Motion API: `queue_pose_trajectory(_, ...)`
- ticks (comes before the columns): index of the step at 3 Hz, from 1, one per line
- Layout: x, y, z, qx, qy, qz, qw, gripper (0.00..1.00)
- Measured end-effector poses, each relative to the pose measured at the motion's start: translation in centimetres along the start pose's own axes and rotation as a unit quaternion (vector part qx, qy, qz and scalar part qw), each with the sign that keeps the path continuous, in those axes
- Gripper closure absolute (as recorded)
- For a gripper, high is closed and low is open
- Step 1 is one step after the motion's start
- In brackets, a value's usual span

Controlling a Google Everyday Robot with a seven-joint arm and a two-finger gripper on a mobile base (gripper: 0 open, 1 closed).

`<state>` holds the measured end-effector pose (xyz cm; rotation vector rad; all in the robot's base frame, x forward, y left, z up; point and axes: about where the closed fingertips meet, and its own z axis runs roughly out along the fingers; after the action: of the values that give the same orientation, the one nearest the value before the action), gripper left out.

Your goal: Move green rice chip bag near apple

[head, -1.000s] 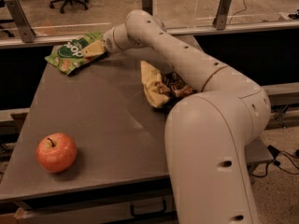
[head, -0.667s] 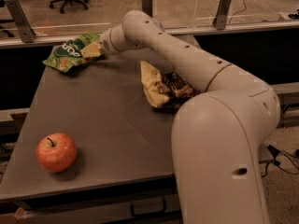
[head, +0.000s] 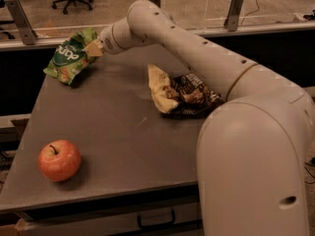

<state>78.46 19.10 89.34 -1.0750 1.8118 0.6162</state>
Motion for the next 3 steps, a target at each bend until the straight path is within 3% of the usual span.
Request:
queue_pose_trajectory(1,-2.3,4.6,-2.0,-0.051,0.000,-0.071,0.9962,1.00)
queue_pose_trajectory(2,-2.3,4.6,-2.0,-0.051,0.000,-0.071,0.9962,1.00)
queue_pose_trajectory(3,-0.5,6.0,-1.7,-0.067,0.022,-0.050,0.9962,1.00)
